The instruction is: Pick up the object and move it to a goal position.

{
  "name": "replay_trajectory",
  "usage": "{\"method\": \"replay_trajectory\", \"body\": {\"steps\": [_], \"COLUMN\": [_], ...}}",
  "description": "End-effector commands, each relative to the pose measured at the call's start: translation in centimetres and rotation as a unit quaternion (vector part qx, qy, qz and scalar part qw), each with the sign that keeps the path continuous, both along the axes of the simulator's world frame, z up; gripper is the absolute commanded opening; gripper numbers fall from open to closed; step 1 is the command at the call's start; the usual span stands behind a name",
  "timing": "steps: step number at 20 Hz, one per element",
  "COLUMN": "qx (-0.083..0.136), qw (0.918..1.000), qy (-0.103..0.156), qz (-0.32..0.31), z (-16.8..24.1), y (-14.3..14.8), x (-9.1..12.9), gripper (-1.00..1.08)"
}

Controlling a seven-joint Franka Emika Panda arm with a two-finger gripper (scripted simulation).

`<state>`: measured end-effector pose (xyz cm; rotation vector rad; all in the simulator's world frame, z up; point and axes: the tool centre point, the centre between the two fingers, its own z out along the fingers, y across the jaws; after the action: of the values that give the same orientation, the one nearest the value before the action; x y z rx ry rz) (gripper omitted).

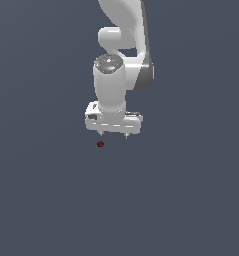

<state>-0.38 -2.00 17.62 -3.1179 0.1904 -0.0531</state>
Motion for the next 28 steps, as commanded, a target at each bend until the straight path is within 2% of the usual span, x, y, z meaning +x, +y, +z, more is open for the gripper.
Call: {"method": "replay_trajectory", "body": {"steps": [1, 6, 15, 20, 28], "qx": [0.001, 0.003, -0.001, -0.003, -0.003], "qw": [0.9997, 0.9954, 0.9767, 0.9707, 0.9708], "qy": [0.003, 0.009, 0.017, 0.019, 0.019], "qz": [-0.024, -0.096, -0.214, -0.239, -0.239], "z": [-1.2, -4.6, -9.8, -10.8, -11.7], "y": [-0.8, -3.1, -6.9, -7.8, -7.8], "x": [-0.4, -1.7, -4.6, -5.4, -5.4], "gripper": [1.00, 1.00, 1.00, 1.00, 1.00]}}
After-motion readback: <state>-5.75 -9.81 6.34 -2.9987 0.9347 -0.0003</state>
